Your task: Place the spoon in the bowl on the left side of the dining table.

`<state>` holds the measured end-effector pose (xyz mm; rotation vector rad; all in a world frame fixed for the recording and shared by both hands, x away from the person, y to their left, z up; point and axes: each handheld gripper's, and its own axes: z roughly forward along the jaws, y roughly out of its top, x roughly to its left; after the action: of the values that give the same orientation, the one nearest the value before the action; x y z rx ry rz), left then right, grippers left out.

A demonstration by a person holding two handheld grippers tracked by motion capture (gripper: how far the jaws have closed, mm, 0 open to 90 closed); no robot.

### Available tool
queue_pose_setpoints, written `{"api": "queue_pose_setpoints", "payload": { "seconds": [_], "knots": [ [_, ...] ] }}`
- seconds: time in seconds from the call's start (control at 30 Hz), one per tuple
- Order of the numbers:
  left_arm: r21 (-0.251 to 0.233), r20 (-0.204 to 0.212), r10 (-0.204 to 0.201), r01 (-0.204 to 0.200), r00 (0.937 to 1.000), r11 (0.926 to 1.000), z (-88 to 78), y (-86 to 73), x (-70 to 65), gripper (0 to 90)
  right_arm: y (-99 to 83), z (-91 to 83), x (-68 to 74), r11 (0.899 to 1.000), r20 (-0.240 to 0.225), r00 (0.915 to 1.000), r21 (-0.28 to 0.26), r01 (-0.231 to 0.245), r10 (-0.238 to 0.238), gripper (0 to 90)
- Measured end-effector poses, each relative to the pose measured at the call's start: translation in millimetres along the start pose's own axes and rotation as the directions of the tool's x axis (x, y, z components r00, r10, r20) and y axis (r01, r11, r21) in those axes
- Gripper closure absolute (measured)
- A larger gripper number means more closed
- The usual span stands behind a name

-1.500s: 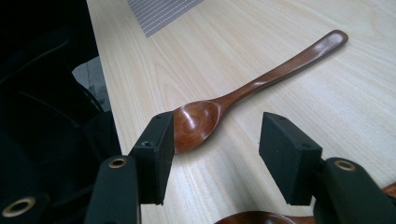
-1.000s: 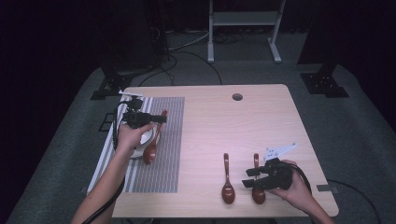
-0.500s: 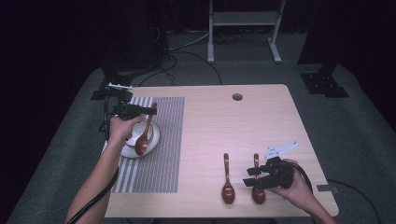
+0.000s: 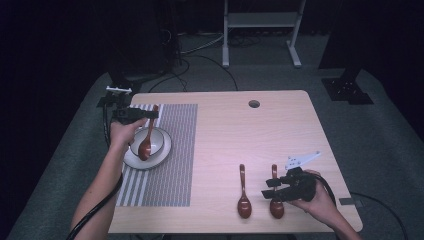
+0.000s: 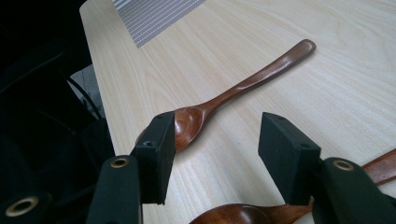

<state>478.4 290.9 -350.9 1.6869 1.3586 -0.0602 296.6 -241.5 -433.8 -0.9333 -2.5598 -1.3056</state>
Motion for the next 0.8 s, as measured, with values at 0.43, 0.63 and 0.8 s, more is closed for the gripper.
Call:
{"api": "queue_pose_setpoints", "payload": {
  "seconds": [0.43, 0.63, 0.8],
  "knots": [
    [-0.052, -0.008, -0.027, 0.027, 0.9996, 0.9983, -2.9, 5.6, 23.9, 84.0, -3.2, -3.2, -2.8, 1.0, 0.005, 0.9999, -0.011, -0.012, 0.012, 45.3],
    [-0.063, -0.004, -0.052, 0.052, 0.9986, 0.9967, 2.7, 2.6, 33.6, 84.0, -4.9, -3.8, -3.1, 1.0, 0.006, 0.9998, -0.009, -0.018, 0.018, 45.6],
    [-0.08, -0.003, -0.069, 0.068, 0.9976, 0.9945, -0.4, 4.0, 38.2, 84.0, -5.9, -4.1, -3.0, 1.0, 0.007, 0.9998, -0.008, -0.018, 0.018, 45.6]
  ]
}}
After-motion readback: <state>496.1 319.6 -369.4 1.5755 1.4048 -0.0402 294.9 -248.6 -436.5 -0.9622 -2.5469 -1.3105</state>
